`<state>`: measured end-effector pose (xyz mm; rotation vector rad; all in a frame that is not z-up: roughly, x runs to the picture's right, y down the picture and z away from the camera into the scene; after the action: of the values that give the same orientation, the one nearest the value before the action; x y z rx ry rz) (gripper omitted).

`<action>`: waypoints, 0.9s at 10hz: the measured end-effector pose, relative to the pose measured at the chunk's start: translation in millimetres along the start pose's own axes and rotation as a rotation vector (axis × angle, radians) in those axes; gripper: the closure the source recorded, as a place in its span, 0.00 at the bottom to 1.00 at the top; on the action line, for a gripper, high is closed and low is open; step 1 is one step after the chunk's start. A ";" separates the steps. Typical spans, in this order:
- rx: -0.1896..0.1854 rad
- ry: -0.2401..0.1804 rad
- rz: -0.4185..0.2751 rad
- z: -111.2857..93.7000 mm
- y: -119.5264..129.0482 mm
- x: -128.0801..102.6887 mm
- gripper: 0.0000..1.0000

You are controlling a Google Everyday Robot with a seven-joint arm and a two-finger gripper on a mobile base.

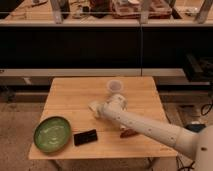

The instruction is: Place the white sponge in the ceramic cup

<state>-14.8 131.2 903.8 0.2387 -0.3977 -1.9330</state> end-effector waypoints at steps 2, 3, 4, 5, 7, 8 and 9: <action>0.028 0.072 0.068 -34.0 26.5 -13.1 0.76; 0.042 0.116 0.111 -52.4 42.4 -19.5 0.76; 0.056 0.163 0.147 -73.5 59.5 -26.4 0.76; 0.064 0.194 0.161 -90.9 72.1 -33.6 0.76; 0.064 0.219 0.158 -119.6 94.1 -51.2 0.76; 0.050 0.230 0.152 -137.3 109.8 -59.9 0.76; 0.038 0.234 0.151 -147.1 120.0 -63.2 0.76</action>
<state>163.2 123.7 812.8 0.4429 -0.2882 -1.7281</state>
